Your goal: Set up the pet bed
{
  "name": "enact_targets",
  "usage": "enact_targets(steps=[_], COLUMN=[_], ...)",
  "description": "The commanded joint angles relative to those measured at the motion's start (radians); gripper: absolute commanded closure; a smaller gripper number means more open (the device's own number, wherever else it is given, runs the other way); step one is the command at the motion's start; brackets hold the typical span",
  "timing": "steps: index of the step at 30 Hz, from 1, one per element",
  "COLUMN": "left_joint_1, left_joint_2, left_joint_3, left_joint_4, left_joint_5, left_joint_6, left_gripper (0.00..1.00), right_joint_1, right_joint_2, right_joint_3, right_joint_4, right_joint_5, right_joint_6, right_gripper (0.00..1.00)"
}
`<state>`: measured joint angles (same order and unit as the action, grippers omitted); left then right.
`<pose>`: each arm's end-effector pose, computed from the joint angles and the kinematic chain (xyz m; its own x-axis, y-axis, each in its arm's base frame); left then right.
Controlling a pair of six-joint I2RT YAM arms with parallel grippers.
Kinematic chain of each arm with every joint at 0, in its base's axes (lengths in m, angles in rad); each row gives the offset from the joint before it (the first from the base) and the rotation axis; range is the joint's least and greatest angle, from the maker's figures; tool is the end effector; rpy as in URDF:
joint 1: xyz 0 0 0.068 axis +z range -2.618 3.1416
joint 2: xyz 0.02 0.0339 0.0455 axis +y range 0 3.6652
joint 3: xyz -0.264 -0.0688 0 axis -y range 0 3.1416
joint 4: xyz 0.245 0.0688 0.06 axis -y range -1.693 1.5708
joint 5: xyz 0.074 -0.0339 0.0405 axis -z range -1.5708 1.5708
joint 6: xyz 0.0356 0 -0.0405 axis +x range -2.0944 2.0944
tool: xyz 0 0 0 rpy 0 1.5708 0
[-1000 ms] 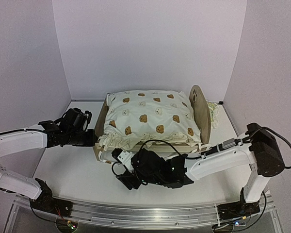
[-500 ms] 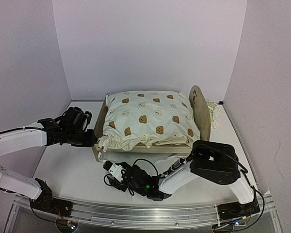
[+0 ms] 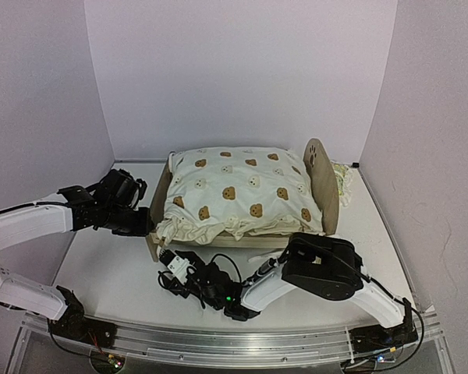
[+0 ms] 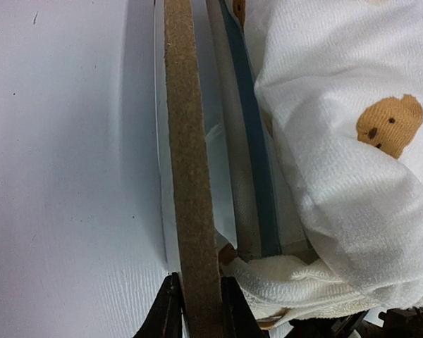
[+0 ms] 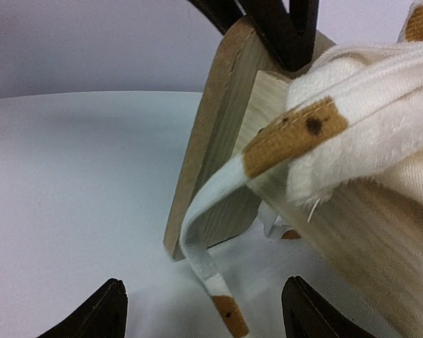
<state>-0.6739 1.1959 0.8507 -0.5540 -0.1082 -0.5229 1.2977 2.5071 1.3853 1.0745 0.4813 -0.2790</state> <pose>0.1917 -0.1482 0.2471 -0.8136 0.0144 -0.5813 0.1865 0.9533 -0.2375 0.1503 0.4755 0.0703 0.1885 -0.2322 -0.9542 -0.7042 0.6453 -0.2961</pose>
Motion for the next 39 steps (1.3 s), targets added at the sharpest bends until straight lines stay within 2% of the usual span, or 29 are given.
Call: enact_targets(steps=[1, 11, 20, 29, 34, 39], left_joint_1=[-0.005, -0.005, -0.004, -0.005, -0.004, -0.004], left_joint_2=[-0.065, -0.042, 0.013, 0.034, 0.046, 0.056], left_joint_3=[0.114, 0.135, 0.146, 0.173, 0.186, 0.186], left_joint_4=[0.094, 0.115, 0.168, 0.173, 0.165, 0.169], left_joint_5=[0.089, 0.089, 0.097, 0.105, 0.105, 0.102], left_joint_6=[-0.004, 0.012, 0.034, 0.039, 0.045, 0.047], left_gripper=[1.00, 1.00, 1.00, 1.00, 1.00, 1.00], right_joint_1=[-0.023, -0.046, -0.101, -0.131, -0.151, -0.156], right_joint_2=[0.067, 0.179, 0.225, 0.289, 0.307, 0.272], right_joint_3=[0.107, 0.265, 0.341, 0.454, 0.478, 0.418], right_joint_4=[0.075, 0.076, 0.066, 0.036, 0.035, 0.035], right_joint_5=[0.042, 0.065, 0.053, 0.026, 0.007, -0.079], right_joint_6=[0.010, -0.018, 0.034, 0.075, 0.107, 0.146], right_gripper=[0.24, 0.23, 0.15, 0.13, 0.14, 0.22])
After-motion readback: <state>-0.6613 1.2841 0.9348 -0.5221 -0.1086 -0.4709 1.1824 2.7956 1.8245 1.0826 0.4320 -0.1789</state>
